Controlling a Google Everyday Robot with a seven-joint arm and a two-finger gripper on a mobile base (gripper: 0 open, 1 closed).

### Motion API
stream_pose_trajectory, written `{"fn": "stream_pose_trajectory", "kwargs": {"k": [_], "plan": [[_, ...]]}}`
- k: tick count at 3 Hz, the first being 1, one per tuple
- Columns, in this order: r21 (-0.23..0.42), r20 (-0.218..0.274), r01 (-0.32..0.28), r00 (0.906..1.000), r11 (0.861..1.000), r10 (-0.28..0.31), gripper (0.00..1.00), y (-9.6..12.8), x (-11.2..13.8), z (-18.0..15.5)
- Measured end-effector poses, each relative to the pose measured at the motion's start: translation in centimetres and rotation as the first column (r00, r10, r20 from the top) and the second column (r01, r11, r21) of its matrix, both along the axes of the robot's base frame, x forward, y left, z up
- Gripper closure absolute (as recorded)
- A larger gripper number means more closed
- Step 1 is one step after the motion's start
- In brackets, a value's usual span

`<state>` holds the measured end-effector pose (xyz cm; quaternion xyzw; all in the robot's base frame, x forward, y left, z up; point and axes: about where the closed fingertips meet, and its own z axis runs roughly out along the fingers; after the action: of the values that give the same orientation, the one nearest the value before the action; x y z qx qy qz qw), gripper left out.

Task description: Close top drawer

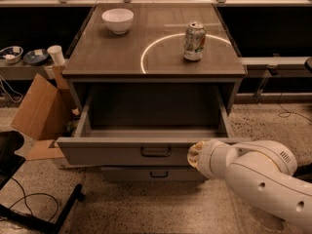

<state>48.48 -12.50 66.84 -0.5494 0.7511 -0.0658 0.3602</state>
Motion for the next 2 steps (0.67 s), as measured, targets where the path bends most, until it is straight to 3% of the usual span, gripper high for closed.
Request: {"fn": "stream_pose_trajectory", "kwargs": {"k": [2], "plan": [[-0.011, 0.06, -0.01, 0.9982, 1.0, 0.011, 1.0, -0.6, 2.4, 0.5]]}}
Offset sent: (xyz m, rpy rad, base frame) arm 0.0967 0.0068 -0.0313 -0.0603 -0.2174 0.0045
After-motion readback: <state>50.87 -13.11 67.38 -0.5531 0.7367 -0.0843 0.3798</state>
